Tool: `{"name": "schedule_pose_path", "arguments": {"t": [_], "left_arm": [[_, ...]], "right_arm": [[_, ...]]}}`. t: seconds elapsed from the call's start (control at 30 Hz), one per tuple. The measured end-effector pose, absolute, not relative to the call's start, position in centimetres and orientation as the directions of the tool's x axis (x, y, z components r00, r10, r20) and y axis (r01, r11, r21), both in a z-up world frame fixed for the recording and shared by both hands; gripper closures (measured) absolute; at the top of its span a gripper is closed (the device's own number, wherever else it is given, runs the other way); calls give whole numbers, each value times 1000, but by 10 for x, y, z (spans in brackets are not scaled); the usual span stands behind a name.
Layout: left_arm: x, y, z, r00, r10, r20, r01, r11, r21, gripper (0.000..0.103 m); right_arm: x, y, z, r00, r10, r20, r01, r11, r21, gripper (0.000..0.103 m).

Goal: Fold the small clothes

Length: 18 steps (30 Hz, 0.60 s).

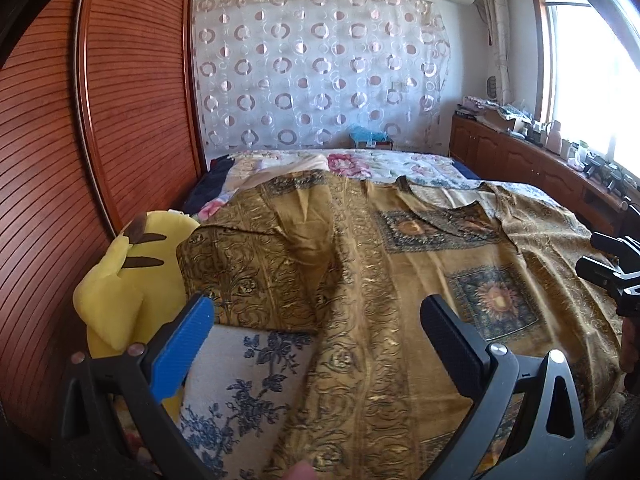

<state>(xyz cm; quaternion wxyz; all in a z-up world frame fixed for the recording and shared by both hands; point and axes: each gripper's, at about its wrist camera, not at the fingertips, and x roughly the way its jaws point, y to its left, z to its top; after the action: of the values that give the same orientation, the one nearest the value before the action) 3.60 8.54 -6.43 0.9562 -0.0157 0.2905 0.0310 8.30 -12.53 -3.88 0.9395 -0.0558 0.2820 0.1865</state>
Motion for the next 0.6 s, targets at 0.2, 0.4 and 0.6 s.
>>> {"name": "schedule_pose_path", "arguments": {"t": [0.2,0.4,0.6], "left_arm": [[56,125,-67,803,50,-594,-77,997,-21,0],[80,168,-76,762,35,-647,-117,989,-85,0],[102,207,-104,693,-43,-719,-137,972,-191,15]], "right_arm": [[89,-109,-51,721,363,-590,-433,901,25,1],[93,-87,-58,694,372,-616,-482,876,-14,1],[95,-80,-66,677,366,-639,-494,869,-27,1]]}}
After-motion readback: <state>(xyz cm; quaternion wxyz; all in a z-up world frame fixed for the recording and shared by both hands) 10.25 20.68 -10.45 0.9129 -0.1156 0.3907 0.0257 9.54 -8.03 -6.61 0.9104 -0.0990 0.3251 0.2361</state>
